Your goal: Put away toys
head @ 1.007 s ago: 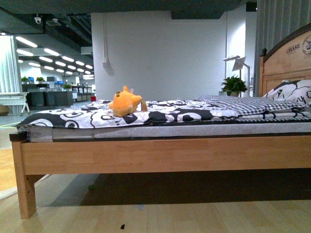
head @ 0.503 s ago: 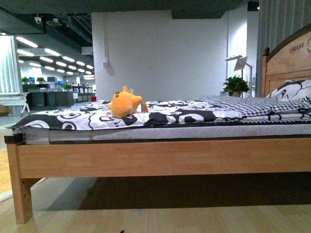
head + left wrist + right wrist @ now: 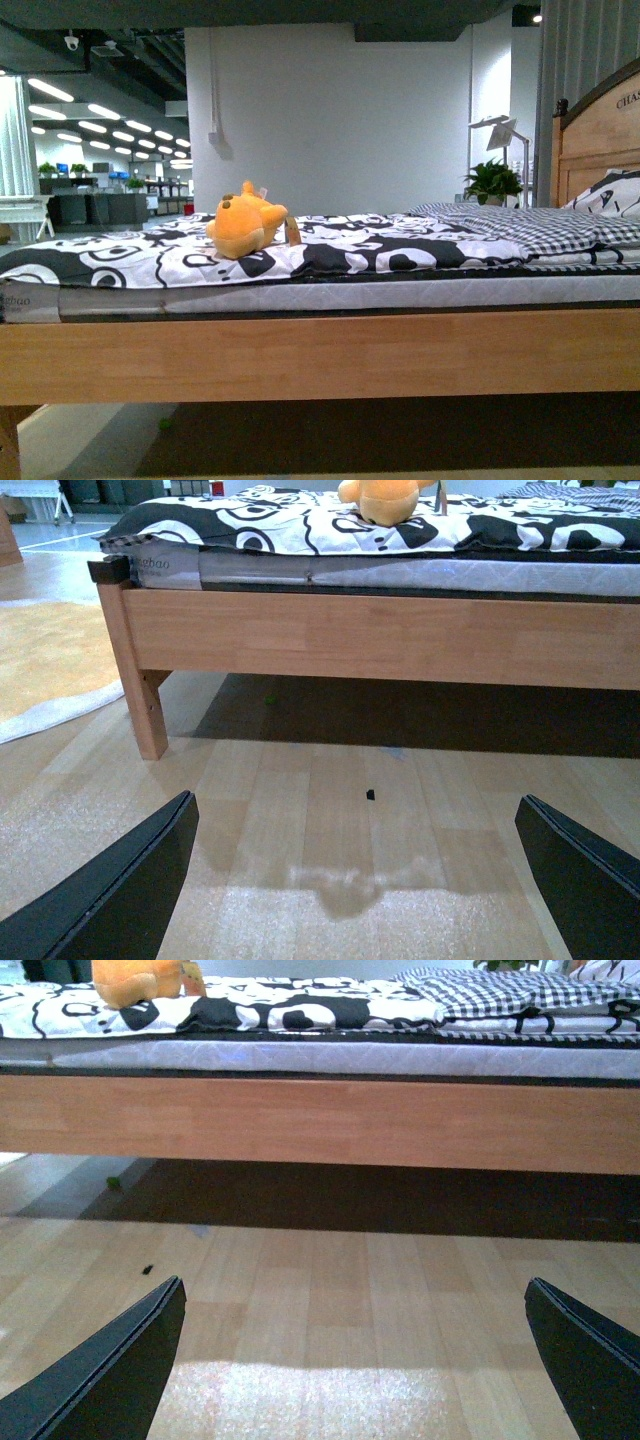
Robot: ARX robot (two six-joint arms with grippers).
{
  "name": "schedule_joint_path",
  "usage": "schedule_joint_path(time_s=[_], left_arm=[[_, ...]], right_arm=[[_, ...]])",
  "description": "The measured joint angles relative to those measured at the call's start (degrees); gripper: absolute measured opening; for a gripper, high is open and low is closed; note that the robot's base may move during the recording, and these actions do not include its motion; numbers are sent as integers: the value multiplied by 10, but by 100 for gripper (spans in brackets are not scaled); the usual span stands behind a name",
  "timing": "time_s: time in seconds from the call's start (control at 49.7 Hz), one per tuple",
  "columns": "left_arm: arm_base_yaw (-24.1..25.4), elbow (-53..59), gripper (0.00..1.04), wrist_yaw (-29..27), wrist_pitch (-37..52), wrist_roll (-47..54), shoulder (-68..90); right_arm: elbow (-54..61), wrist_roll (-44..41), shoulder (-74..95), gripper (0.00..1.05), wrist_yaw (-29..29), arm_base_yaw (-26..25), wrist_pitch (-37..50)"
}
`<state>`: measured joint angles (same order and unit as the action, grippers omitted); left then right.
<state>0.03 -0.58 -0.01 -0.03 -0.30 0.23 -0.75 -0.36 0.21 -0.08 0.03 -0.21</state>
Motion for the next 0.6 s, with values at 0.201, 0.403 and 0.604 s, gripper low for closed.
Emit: schedule_joint_path(time_s=[0.201,0.403,0.604], left_arm=[[0,0,99,0,0,0,0],[0,0,99,0,0,0,0],[0,0,99,0,0,0,0]], right_arm=[[0,0,0,104,0,0,0],[0,0,0,104,0,0,0],[0,0,0,104,0,0,0]])
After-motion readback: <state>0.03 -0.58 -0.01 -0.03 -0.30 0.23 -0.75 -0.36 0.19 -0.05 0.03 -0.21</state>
